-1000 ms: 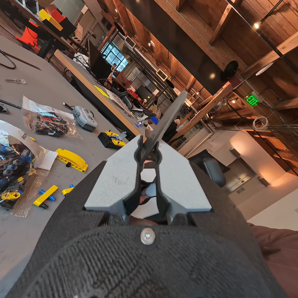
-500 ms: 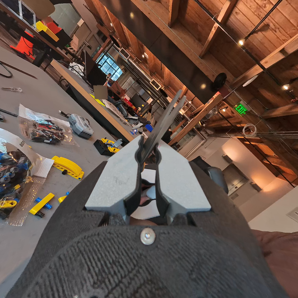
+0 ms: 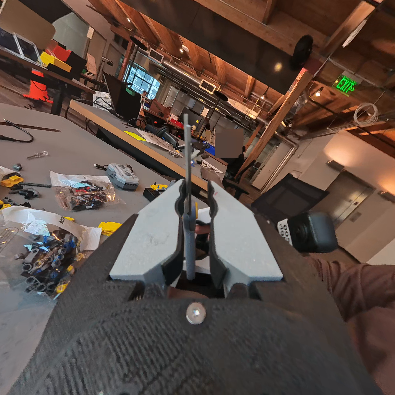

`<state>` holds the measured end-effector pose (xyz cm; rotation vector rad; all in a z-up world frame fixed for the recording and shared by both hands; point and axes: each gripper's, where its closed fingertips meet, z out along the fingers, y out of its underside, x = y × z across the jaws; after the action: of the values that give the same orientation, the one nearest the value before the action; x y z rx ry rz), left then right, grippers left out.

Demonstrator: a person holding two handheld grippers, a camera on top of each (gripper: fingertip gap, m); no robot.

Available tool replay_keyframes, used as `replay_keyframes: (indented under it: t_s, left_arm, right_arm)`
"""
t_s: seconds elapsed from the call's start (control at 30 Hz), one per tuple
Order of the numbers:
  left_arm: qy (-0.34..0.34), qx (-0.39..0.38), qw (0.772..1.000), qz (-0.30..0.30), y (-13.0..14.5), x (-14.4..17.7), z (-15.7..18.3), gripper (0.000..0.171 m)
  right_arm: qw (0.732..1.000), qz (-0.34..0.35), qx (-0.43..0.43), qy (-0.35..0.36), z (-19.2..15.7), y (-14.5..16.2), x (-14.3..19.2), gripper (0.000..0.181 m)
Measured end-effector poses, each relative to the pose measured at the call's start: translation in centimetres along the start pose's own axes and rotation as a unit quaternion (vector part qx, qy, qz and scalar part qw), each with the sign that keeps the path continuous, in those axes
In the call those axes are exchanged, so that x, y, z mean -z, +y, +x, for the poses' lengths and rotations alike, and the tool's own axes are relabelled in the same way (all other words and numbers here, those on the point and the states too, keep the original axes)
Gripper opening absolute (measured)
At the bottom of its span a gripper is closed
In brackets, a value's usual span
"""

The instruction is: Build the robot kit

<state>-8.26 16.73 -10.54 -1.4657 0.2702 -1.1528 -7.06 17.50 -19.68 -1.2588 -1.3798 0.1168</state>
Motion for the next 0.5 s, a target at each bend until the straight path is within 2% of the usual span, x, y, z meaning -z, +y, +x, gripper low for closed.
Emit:
replay_keyframes:
  t_s: [0.1,0.17,0.4,0.43,0.47,0.5]
  left_arm:
    - [-0.012,-0.031,0.999,-0.010,0.1,0.0,-0.2,0.014]
    - [-0.014,-0.032,0.999,-0.005,0.1,0.0,-0.3,0.002]
    - [0.007,0.051,0.998,0.020,0.4,0.0,-0.7,0.001]
    - [0.014,0.057,0.998,0.014,0.7,-0.2,-0.5,0.001]
    - [0.007,0.054,0.999,0.002,1.2,-0.4,-0.6,0.000]
    - [-0.003,0.044,0.999,0.011,1.2,-0.5,-0.8,0.000]
  right_arm:
    - [1.000,0.004,0.005,0.011,0.6,-0.2,0.4,0.048]
    - [1.000,0.009,0.013,0.013,0.6,-0.4,0.5,0.048]
    - [1.000,-0.001,0.018,0.010,0.2,-0.3,0.3,0.050]
    - [1.000,-0.002,0.011,0.004,0.1,-0.3,0.2,0.059]
    - [1.000,-0.007,0.009,-0.001,0.0,-0.3,0.1,0.085]
    - [1.000,-0.014,0.006,0.001,0.0,-0.3,0.0,0.099]
